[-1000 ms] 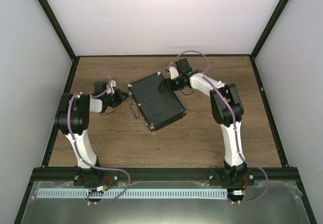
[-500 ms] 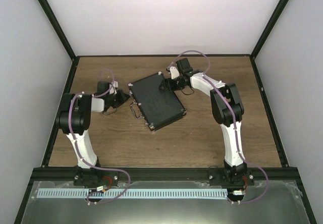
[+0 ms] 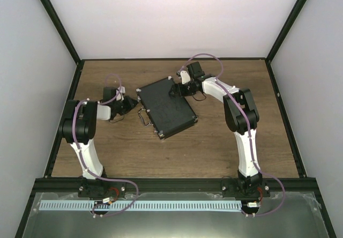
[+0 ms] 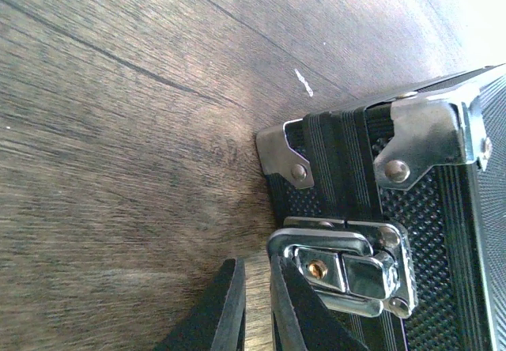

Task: Pack up texas hold em set

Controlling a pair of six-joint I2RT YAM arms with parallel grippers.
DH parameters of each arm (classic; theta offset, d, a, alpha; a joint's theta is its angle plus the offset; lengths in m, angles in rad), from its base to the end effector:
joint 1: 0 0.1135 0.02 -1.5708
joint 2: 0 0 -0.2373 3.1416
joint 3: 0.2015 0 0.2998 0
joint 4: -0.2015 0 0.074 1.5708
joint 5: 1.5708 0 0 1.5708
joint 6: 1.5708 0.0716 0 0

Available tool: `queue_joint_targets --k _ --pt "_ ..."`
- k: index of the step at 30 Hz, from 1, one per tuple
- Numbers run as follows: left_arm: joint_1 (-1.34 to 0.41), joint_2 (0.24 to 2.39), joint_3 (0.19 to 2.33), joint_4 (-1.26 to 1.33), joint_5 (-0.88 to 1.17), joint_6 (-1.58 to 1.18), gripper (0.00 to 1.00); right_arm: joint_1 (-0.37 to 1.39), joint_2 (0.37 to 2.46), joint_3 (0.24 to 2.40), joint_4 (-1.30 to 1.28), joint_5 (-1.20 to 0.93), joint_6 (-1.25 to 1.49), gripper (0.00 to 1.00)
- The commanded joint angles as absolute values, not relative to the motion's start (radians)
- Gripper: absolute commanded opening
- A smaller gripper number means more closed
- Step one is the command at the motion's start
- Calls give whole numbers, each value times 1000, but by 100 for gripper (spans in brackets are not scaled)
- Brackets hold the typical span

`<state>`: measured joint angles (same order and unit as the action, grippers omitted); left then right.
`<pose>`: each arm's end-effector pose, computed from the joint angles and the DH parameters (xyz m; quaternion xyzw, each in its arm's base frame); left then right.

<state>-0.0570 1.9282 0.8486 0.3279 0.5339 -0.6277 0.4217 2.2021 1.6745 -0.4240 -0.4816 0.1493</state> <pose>0.3908 -0.0588 0.0125 -0.1483 0.8786 -0.3569 0.2806 0.4644 0.2447 0.0971 -0.1976 0.9065 0.3013 0.2199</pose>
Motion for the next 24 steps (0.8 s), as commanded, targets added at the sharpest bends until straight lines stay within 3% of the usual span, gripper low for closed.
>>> queue_joint_targets --k 1,12,16,19,21,24 --pt "-77 1996 857 266 552 -617 13 428 2224 1681 -435 -498 134 79" --pt "-117 2037 885 240 541 -604 9 428 2224 1681 -432 -495 138 78" --pt "-116 1963 872 224 485 -580 11 428 2194 1669 -422 -472 141 78" --pt "-114 1867 860 209 425 -555 19 429 2146 1648 -404 -436 141 79" --pt "-113 1796 860 185 375 -527 30 428 2105 1631 -392 -396 142 80" --pt "-94 1708 888 116 305 -479 58 421 2038 1595 -366 -332 147 85"
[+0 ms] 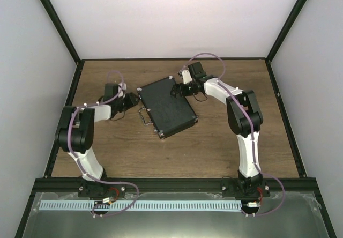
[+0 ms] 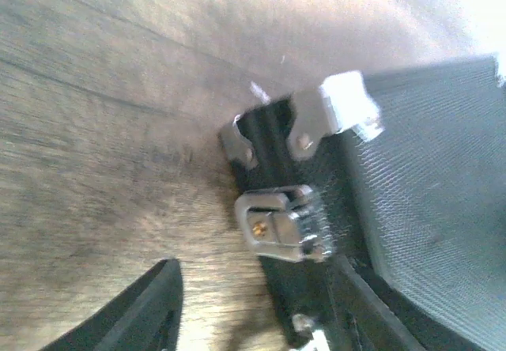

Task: Pack up texas hold em set

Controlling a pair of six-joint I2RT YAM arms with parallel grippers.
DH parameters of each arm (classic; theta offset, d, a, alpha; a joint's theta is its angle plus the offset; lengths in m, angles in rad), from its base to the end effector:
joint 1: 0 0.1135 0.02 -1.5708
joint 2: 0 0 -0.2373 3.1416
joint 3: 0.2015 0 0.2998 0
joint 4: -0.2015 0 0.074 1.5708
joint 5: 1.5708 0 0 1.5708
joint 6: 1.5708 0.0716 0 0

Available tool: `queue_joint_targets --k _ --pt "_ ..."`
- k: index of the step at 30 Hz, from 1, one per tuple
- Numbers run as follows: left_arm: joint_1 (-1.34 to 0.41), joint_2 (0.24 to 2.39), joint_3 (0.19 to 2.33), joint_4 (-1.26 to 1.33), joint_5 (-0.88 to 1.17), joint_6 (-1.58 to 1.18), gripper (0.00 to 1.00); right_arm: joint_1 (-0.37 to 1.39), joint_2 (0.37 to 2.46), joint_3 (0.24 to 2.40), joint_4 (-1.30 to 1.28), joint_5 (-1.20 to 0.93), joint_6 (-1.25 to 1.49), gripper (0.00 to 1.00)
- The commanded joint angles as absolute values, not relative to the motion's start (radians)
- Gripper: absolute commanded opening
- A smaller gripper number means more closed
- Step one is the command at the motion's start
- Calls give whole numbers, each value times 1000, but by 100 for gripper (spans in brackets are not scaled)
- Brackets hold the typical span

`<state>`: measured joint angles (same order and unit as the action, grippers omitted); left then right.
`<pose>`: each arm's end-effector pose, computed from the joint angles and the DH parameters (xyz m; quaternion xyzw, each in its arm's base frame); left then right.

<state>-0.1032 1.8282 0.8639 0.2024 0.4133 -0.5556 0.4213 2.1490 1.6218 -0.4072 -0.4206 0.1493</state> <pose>0.3930 -0.0696 0.0395 -0.1231 0.8949 -0.3031 0.3034 0.4594 0.2379 0.1042 -0.1906 0.9114 0.2764 0.2378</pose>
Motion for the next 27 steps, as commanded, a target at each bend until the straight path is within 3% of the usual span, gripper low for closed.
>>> queue_joint_targets --k 1,4,8,12,17,22,27 --pt "-78 1686 898 101 295 -470 69 412 2014 1581 -356 -314 150 87" --pt "6 1642 901 110 316 -462 87 360 1944 1515 -313 -292 172 92" --pt "144 1604 864 182 302 -440 94 228 1833 1367 -206 -291 220 97" --pt "279 1528 722 337 222 -432 97 68 1711 1142 -48 -271 271 99" --pt "316 1466 541 589 91 -323 99 -82 1526 809 269 -155 289 99" --pt "304 1464 423 787 63 -259 100 -95 1419 545 602 28 212 99" --pt "292 1479 371 901 106 -246 100 -94 1464 446 771 35 174 99"
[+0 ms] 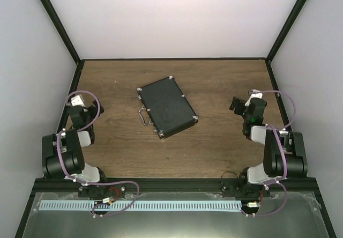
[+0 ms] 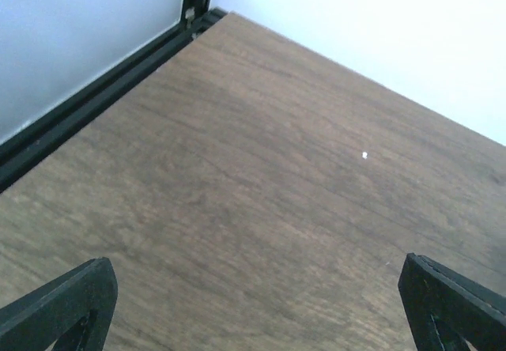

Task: Pack up texas hold em set

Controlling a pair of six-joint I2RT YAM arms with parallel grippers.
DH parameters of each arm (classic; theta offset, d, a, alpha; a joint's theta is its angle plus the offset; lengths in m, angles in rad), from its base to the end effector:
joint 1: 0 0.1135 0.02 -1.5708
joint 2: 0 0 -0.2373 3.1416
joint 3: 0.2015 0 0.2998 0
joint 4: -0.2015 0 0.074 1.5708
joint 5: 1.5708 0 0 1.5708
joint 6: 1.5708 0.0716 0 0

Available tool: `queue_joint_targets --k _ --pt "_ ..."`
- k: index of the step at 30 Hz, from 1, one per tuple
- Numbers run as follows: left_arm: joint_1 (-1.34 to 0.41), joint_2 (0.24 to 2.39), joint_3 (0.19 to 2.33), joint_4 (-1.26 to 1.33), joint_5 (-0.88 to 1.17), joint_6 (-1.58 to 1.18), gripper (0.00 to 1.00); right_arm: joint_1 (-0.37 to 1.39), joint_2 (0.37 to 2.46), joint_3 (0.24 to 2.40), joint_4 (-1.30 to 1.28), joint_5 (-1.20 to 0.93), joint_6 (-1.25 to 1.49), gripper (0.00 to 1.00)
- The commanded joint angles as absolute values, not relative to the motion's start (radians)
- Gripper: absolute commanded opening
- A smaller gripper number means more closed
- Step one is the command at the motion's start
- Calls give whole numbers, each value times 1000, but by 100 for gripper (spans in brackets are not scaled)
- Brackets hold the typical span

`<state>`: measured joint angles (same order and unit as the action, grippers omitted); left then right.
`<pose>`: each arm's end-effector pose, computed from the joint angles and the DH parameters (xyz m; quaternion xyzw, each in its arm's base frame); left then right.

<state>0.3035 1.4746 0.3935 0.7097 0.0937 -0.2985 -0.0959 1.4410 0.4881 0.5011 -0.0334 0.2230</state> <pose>0.3109 0.0903 0.0660 -0.2192 0.7954 -0.0373 0.5639 0.3380 -0.0301 0.0806 0.1258 0.8381 0.0478 0.5287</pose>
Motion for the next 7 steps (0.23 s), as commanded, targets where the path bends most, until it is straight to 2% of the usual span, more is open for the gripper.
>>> queue_joint_targets --k 1,7 --pt "288 1478 367 909 106 -242 100 -94 1476 429 802 36 173 99" --pt "252 1477 352 936 41 -239 100 -94 1488 436 805 7 159 98"
